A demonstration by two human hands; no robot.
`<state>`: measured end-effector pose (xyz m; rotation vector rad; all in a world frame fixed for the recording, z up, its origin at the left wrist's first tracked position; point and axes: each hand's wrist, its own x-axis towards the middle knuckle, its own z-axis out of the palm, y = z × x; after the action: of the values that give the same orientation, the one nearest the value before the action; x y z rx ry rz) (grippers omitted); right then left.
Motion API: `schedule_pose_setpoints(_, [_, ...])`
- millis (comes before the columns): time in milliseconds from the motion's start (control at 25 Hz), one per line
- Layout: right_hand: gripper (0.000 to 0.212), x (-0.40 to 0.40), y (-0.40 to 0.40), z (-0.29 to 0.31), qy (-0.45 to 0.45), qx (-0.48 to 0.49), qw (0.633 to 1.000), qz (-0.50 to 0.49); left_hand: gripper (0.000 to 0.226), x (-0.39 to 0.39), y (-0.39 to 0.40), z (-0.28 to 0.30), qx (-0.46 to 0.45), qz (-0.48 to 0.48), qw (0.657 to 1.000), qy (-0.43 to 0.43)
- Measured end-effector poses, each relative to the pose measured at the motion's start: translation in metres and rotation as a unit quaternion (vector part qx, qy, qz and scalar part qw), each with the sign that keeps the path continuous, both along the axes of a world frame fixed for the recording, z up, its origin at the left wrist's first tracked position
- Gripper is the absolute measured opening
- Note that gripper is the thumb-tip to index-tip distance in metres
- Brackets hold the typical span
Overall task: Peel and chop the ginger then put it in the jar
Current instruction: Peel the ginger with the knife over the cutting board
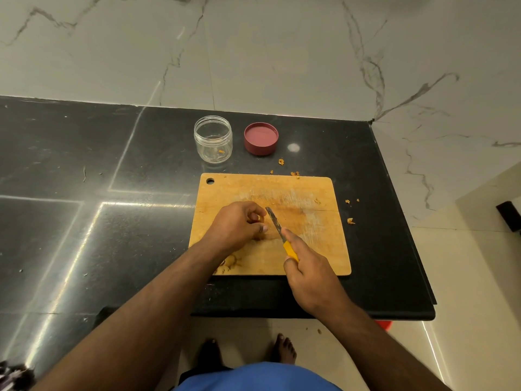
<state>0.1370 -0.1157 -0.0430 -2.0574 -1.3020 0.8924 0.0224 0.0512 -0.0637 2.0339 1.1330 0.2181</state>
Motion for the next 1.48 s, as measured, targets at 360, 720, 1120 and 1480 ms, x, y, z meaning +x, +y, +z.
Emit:
schedule_pose_setpoints(360, [0.057,-0.011,0.003,-0.002,-0.02,-0.011,1.0,0.018,0.032,-0.002,-0.01,-0.011,0.026,0.035,0.999,-0.021])
schedule_pose_setpoints(720, [0.057,-0.018,0.006,0.002,-0.029,-0.013,0.999,0.028,0.027,-0.003,-0.009,-0.01,0.025,0.039,0.999,-0.028])
schedule_pose_setpoints(1120, [0.058,-0.021,0.009,0.0,-0.053,-0.018,0.998,0.036,0.025,-0.003,-0.009,-0.01,0.029,0.033,0.999,-0.03])
schedule_pose_setpoints(1480, [0.057,-0.017,0.024,-0.001,-0.062,-0.032,0.996,0.052,0.013,-0.003,-0.008,-0.013,0.034,0.035,0.999,-0.022])
